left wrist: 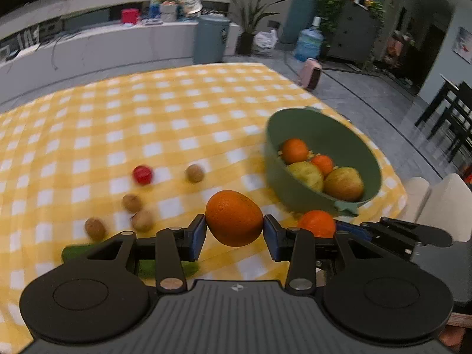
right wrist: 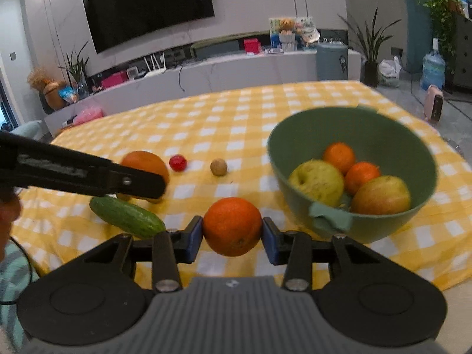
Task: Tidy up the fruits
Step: 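Lift both held oranges and carry them over the green colander, then lower both oranges into the colander and open both grippers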
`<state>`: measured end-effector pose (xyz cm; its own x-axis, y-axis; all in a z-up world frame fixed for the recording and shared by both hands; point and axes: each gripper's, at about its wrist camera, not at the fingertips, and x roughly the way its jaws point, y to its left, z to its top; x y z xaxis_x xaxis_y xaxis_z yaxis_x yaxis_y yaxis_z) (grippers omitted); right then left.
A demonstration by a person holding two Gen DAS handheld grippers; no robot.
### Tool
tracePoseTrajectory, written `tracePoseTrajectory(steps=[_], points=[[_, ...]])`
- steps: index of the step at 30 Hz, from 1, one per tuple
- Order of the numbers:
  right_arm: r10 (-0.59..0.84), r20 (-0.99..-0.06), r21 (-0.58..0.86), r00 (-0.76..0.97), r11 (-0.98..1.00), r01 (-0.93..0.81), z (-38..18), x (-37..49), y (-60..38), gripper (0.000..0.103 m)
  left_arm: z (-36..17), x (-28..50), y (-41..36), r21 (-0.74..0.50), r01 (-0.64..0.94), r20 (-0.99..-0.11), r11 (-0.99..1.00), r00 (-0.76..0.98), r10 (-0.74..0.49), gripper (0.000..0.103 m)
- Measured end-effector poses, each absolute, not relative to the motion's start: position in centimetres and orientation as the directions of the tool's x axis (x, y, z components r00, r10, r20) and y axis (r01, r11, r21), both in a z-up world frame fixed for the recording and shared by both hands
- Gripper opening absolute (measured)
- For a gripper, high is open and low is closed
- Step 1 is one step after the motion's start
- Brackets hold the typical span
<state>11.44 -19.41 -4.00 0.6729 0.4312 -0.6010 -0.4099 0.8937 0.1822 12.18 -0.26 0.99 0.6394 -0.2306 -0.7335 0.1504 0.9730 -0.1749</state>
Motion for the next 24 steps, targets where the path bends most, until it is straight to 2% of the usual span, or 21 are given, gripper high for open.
tracePoseTrajectory(steps=[5, 11, 24], points=[[0.393, -0.564, 0.154, 0.726, 0.914, -0.375, -1.7, 11.5, -22.4, 0.040, 2.0, 13.2, -3.2, -0.144, 0.216, -0.718, 0.966, 0.649, -0.252, 0.047], [0.280, -0.567, 0.042, 0.775, 0.949, -0.312, 0.0, 13.6, -25.1, 0.040, 2.6, 15.5, -7.1, -0.108, 0.293, -0.706, 0.950, 0.650, -0.281, 0.047], [0.119, -0.589, -0.088, 0.799, 0.974, -0.209, -1.6, 20.3, -26.5, 0.040, 0.3, 22.5, -11.6, -0.012, 0.374, -0.761, 0.927, 0.598, -0.251, 0.047]])
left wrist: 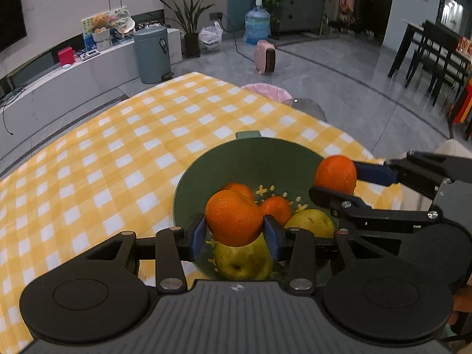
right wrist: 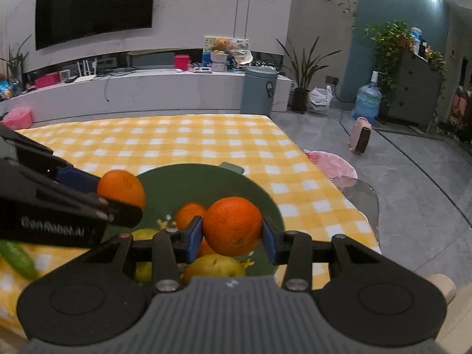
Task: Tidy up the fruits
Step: 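Lower both oranges into the colander and open both grippers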
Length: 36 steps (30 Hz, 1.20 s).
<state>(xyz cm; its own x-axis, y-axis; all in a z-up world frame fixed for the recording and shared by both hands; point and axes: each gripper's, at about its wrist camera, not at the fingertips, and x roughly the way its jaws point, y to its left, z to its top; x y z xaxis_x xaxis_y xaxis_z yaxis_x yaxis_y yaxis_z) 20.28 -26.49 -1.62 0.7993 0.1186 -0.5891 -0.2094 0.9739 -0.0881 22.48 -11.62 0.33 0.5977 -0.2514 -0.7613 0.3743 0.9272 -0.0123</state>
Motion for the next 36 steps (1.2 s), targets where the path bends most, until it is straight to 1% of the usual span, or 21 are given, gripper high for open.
tracePoseTrajectory(steps=[6, 15, 17, 22, 27, 30, 32, 34, 36], points=[[0.098, -0.611, -0.105, 0.786, 0.973, -0.203, -3.5, 22.6, -26.2, 0.040, -1.5, 24.8, -11.5, -0.003, 0.380, -0.797, 0.925, 0.557, -0.232, 0.047], [0.089, -0.633, -0.140, 0.769, 0.964, -0.227, -5.2, 23.7, -25.5, 0.040, -3.4, 26.2, -11.6, 0.005, 0.391, -0.817, 0.920, 0.533, -0.222, 0.047], [0.088, -0.642, -0.136, 0.762, 0.964, -0.226, -5.5, 23.8, -25.5, 0.040, -3.6, 26.4, -11.7, 0.005, 0.392, -0.818, 0.920, 0.531, -0.222, 0.047], [0.088, -0.664, -0.131, 0.743, 0.964, -0.232, -6.1, 24.0, -25.4, 0.040, -3.7, 26.5, -12.5, 0.052, 0.407, -0.823, 0.912, 0.534, -0.192, 0.047], [0.089, -0.664, -0.128, 0.743, 0.965, -0.231, -6.2, 23.9, -25.5, 0.040, -3.6, 27.8, -12.4, 0.015, 0.383, -0.856, 0.924, 0.482, -0.186, 0.048], [0.095, -0.656, -0.127, 0.748, 0.964, -0.234, -6.1, 23.7, -25.6, 0.040, -3.6, 27.6, -12.6, 0.030, 0.387, -0.855, 0.922, 0.488, -0.176, 0.048], [0.094, -0.657, -0.127, 0.748, 0.964, -0.233, -6.1, 23.5, -25.7, 0.041, -3.6, 27.2, -12.8, 0.048, 0.393, -0.849, 0.918, 0.501, -0.170, 0.054], [0.094, -0.658, -0.129, 0.747, 0.963, -0.235, -6.1, 23.3, -25.7, 0.042, -3.5, 26.8, -13.1, 0.057, 0.405, -0.843, 0.913, 0.509, -0.173, 0.055], [0.090, -0.652, -0.136, 0.753, 0.963, -0.232, -5.9, 23.1, -25.7, 0.045, -3.2, 26.5, -13.2, 0.057, 0.412, -0.837, 0.909, 0.516, -0.181, 0.056]])
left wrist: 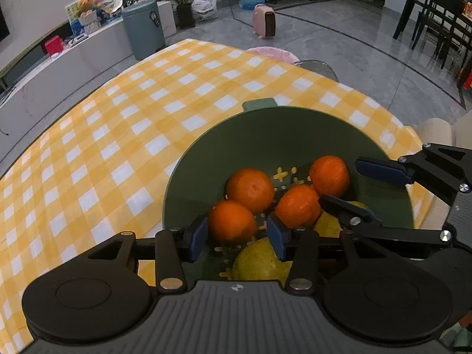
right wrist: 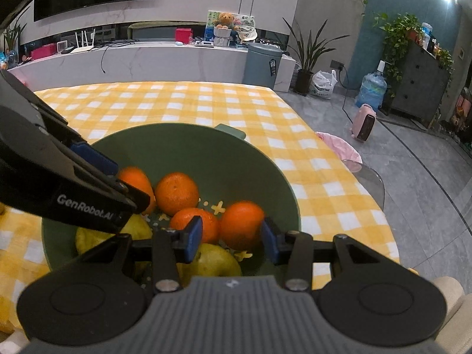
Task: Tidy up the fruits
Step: 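Lower both oranges into the colander and open both grippers, then grasp a small brown fruit with the left gripper while the right gripper grasps another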
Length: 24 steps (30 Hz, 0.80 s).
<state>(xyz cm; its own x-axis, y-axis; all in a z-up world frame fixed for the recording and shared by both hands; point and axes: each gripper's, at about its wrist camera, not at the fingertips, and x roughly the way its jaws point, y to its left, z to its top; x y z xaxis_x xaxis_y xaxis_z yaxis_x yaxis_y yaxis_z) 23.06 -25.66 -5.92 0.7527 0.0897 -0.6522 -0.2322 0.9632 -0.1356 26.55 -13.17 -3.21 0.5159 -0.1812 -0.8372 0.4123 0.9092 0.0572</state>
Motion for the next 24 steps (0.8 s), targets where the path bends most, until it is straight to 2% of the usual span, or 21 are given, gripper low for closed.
tracePoseTrajectory(steps=[2, 8, 11, 24], points=[[0.077, -0.636, -0.151, 0.768, 0.963, -0.222, -5.6, 22.7, -25.7, 0.058, -2.6, 26.1, -13.3, 0.065, 0.421, -0.827, 0.905, 0.530, -0.187, 0.060], [0.060, -0.596, -0.187, 0.801, 0.959, -0.211, -4.0, 21.3, -25.2, 0.077, 0.2, 23.7, -12.8, 0.091, 0.429, -0.780, 0.899, 0.592, -0.203, 0.062], [0.043, -0.573, -0.194, 0.818, 0.963, -0.187, -2.9, 20.3, -25.1, 0.082, 1.7, 22.4, -12.1, 0.105, 0.411, -0.765, 0.906, 0.615, -0.190, 0.063], [0.142, -0.519, 0.040, 0.843, 0.989, -0.142, 0.9, 14.7, -23.7, 0.086, 5.3, 15.4, -5.7, 0.045, 0.334, -0.710, 0.941, 0.673, -0.205, 0.065]])
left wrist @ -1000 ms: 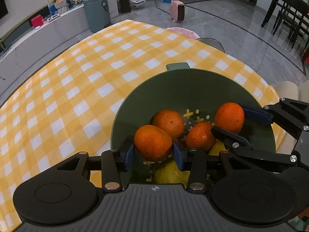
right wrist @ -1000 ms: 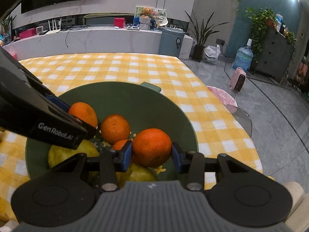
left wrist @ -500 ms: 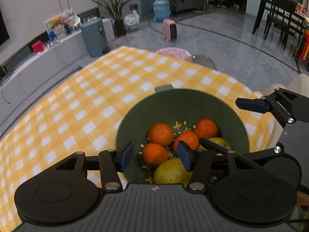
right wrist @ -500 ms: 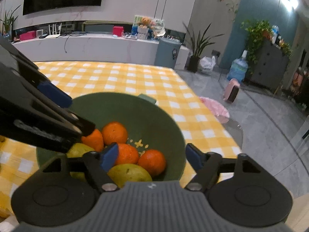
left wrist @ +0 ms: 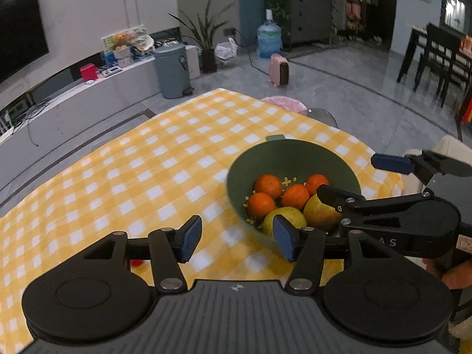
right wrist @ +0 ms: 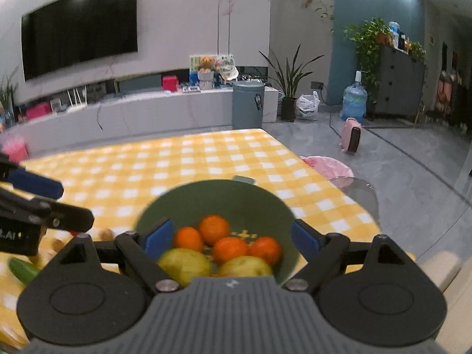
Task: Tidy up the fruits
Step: 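Grasp a small brown fruit with the left gripper while the right gripper grasps another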
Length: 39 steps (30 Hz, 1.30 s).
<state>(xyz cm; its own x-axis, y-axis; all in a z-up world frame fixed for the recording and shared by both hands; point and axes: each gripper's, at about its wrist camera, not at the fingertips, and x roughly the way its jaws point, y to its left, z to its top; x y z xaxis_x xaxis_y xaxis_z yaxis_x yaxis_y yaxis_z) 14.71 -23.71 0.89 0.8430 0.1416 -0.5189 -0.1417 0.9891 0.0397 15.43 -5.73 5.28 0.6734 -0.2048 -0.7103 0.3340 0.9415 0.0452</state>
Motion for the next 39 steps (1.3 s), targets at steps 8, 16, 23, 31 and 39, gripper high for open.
tracePoseTrajectory(steps=[8, 16, 23, 31, 39], points=[[0.271, -0.530, 0.161, 0.804, 0.962, -0.219, 0.3, 11.9, -20.5, 0.086, 4.7, 12.2, -0.2, -0.017, 0.230, -0.690, 0.973, 0.701, -0.178, 0.065], [0.340, -0.547, 0.177, 0.765, 0.940, -0.292, -0.7, 10.0, -16.8, 0.086, 4.0, 10.3, 6.0, -0.139, 0.146, -0.681, 0.980, 0.704, -0.201, 0.065], [0.419, -0.567, 0.160, 0.710, 0.901, -0.403, -2.0, 9.5, -13.1, 0.086, 2.5, 9.8, 8.9, -0.171, 0.123, -0.696, 0.978, 0.687, -0.208, 0.065], [0.438, -0.623, 0.179, 0.648, 0.886, -0.427, -3.8, 11.1, -10.6, 0.066, -0.3, 10.1, 11.6, -0.227, 0.057, -0.734, 0.972, 0.647, -0.209, 0.061], [0.483, -0.662, 0.218, 0.573, 0.856, -0.469, -5.3, 13.6, -8.6, 0.047, -2.2, 12.7, 13.7, -0.239, -0.009, -0.780, 0.971, 0.598, -0.186, 0.046]])
